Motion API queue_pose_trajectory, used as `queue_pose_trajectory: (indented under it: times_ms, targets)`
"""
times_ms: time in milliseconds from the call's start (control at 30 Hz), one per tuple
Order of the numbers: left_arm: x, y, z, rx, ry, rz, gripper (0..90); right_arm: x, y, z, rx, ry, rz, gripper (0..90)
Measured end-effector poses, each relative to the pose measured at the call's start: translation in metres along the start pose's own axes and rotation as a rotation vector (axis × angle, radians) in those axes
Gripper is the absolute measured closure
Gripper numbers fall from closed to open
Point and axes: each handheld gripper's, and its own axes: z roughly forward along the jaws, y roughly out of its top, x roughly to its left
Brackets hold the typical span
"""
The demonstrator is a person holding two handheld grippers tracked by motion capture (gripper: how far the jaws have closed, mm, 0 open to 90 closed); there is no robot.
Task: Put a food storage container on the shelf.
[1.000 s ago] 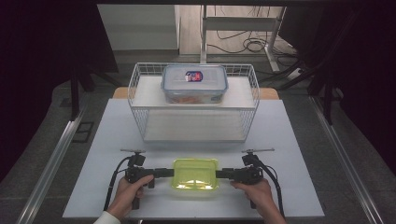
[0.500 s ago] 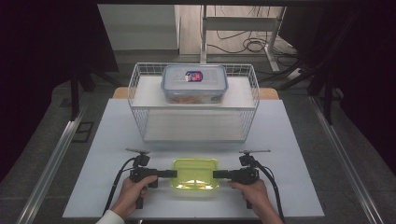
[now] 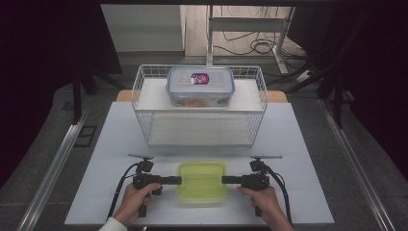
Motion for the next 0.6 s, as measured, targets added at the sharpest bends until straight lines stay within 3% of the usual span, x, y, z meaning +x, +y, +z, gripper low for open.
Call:
queue_pose_trajectory:
  times_ms: [600]
  targets:
    - [-0.024,0.001,-0.017,-0.047,0.004,0.096,80.1,0.025,0.003,-0.014,-0.037,0.018,-0.120,80.8]
